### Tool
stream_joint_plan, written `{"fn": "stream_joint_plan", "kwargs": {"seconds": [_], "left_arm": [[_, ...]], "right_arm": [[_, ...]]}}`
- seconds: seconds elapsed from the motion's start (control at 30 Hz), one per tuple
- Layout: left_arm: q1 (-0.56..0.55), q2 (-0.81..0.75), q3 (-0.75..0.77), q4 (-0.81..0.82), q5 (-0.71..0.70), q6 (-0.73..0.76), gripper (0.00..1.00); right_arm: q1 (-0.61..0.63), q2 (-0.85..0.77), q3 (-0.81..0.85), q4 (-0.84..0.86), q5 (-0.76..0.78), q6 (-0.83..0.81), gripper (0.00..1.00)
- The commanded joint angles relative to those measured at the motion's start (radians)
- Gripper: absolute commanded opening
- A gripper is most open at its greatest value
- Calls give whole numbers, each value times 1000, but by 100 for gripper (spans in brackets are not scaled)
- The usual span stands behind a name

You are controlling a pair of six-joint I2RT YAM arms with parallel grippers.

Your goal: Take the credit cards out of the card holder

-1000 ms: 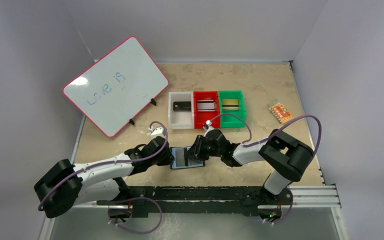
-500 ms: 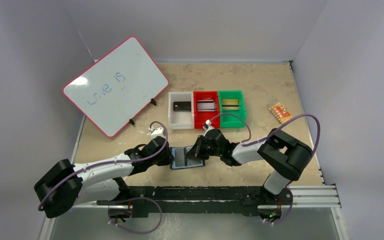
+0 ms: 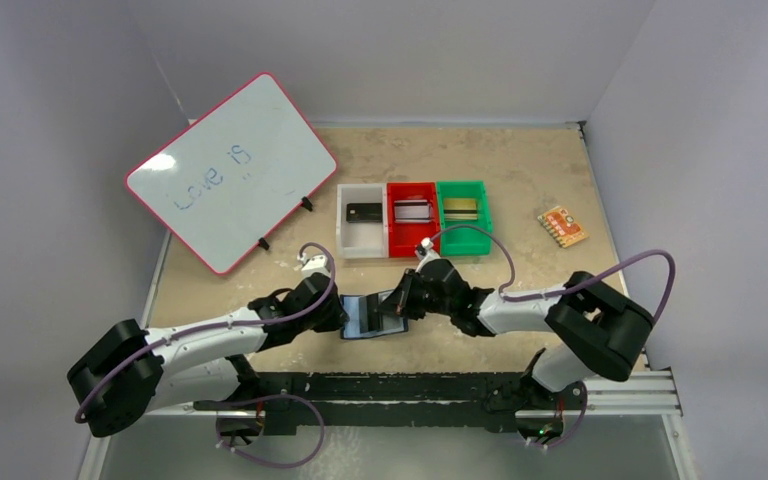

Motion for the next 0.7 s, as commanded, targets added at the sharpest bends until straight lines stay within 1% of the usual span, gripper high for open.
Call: {"fn": "stream_joint_plan", "kwargs": {"seconds": [0.0,0.03,0.17,0.27,0.4,0.5,0.67], "left_arm": [[-3,-7,29,-8,20,33,0],[-4,-5,31,-2,29,35,0],[-4,4,33,21,55,44,0],[-4,7,32,19,60,45,0],[-4,7,27,17,63,44,0],[-4,11,27,13,61,42,0],[-4,15,29,13,60,42,0]], "right_arm": [[-2,4,9,13,4,-2,0],[-1,17,15,19,-7,-3,0],[-2,58,10,90,-32,9,6],[-2,75,8,122,-29,29,8],[-3,88,20,123,-24,32,14],[-3,100,20,117,-15,44,19],[-2,130,17,121,-20,50,21]]}}
